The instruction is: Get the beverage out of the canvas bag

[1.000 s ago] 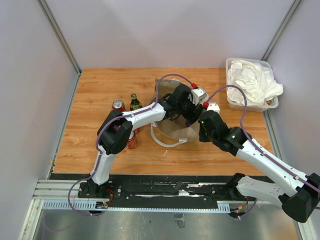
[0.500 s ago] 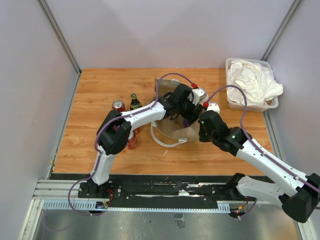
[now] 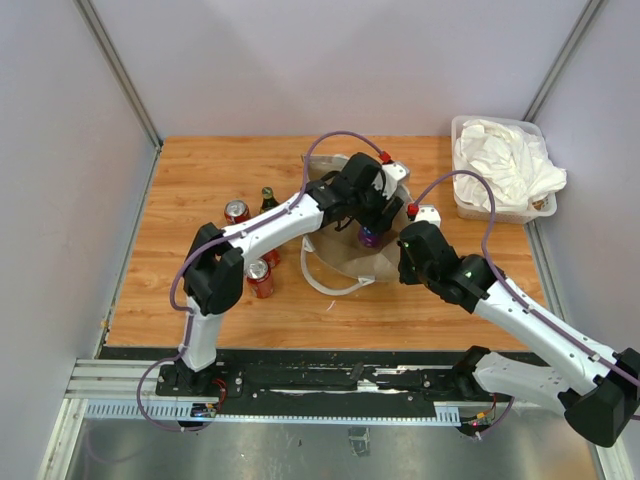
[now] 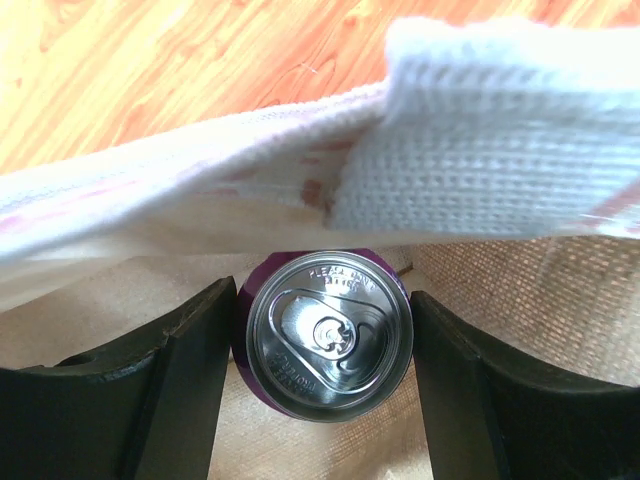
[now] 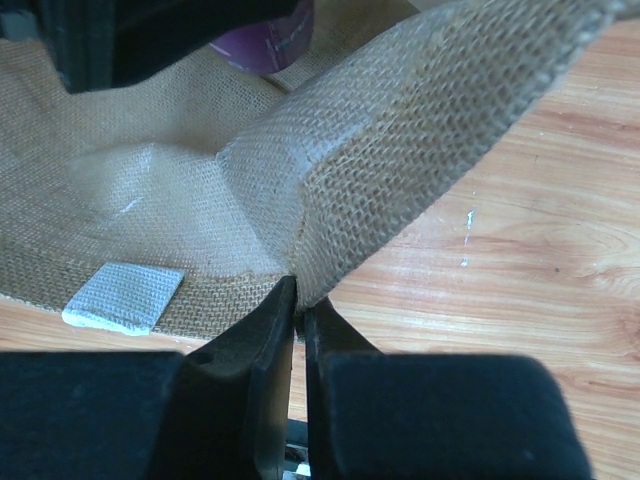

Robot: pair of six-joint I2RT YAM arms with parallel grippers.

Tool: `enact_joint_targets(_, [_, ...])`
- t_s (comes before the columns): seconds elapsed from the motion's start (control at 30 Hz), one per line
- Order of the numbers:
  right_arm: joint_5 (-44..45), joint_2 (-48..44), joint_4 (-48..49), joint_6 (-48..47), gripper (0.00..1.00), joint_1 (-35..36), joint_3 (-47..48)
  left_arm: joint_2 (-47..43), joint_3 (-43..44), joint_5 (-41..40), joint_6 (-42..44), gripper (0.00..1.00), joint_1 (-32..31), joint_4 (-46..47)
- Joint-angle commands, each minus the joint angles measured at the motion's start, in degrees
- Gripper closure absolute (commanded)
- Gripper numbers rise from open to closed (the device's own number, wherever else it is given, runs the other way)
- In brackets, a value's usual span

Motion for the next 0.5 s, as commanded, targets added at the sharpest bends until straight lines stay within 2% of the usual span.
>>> enact_joint_targets(0.0, [1.7, -0.4, -1.9, 0.0, 0.91, 0.8, -0.9, -5.9, 5.2, -0.8, -0.6, 1.00, -0.1, -0.3])
enact_joint_targets(0.3, [2.1, -0.1, -1.6, -0.3, 0.91, 0.8, -0.6, -14.4, 5.4, -4.2, -3.6, 0.99, -0.1, -3.7])
enact_joint_targets(0.47, [2.3, -0.3, -1.2, -0.5, 0.91, 0.8, -0.7, -23.8, 0.6, -8.4, -4.5, 1.00, 0.0, -3.6])
